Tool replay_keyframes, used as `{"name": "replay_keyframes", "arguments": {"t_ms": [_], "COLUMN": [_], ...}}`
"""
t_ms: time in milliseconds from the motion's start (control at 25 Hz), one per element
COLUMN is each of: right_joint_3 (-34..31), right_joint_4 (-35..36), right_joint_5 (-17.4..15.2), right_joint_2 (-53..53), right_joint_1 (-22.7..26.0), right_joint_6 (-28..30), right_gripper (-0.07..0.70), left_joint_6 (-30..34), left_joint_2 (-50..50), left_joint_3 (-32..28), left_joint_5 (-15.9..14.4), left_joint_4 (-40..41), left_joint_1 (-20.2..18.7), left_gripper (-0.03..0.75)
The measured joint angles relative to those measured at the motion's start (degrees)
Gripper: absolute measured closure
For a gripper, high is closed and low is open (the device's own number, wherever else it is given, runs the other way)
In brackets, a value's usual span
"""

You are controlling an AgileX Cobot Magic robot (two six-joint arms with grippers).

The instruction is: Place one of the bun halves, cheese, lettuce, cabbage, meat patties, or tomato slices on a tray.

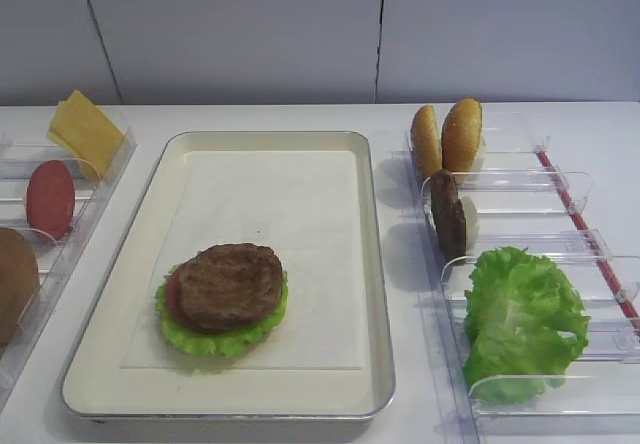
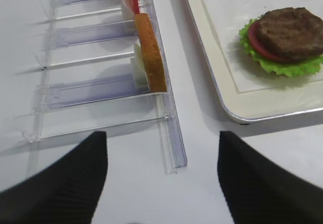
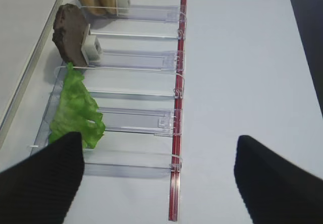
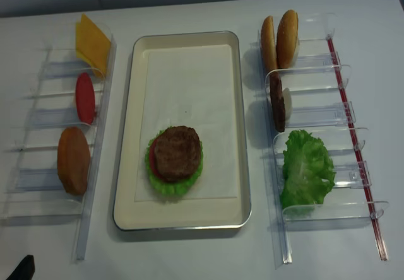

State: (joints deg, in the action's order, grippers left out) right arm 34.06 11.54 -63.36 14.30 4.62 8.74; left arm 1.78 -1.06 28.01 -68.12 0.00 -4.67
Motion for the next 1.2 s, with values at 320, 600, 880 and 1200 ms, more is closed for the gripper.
{"name": "replay_keyframes", "arguments": {"t_ms": [320, 600, 880, 1200], "right_joint_3": [-6.73, -6.87, -6.87, -6.87], "right_joint_4": [-1.69, -4.74, -5.23, -5.25], "right_joint_5": [-1.00, -1.00, -1.00, -1.00], "right_joint_2": [-10.68, -10.81, -10.81, -10.81], "right_joint_1": [-1.22, -5.93, -6.30, -6.30], "right_joint_6": [-4.61, -6.70, -7.02, -7.22], "right_gripper": [0.014, 0.025, 0.034, 0.034], "left_joint_6": [0.00, 0.00, 0.00, 0.00], "left_joint_2": [0.00, 0.00, 0.00, 0.00], "left_joint_3": [0.00, 0.00, 0.00, 0.00], "left_joint_5": [0.00, 0.00, 0.00, 0.00], "left_joint_4": [0.00, 0.00, 0.00, 0.00], "left_joint_1": [0.00, 0.00, 0.00, 0.00], "left_gripper": [0.244, 0.244, 0.244, 0.244]}}
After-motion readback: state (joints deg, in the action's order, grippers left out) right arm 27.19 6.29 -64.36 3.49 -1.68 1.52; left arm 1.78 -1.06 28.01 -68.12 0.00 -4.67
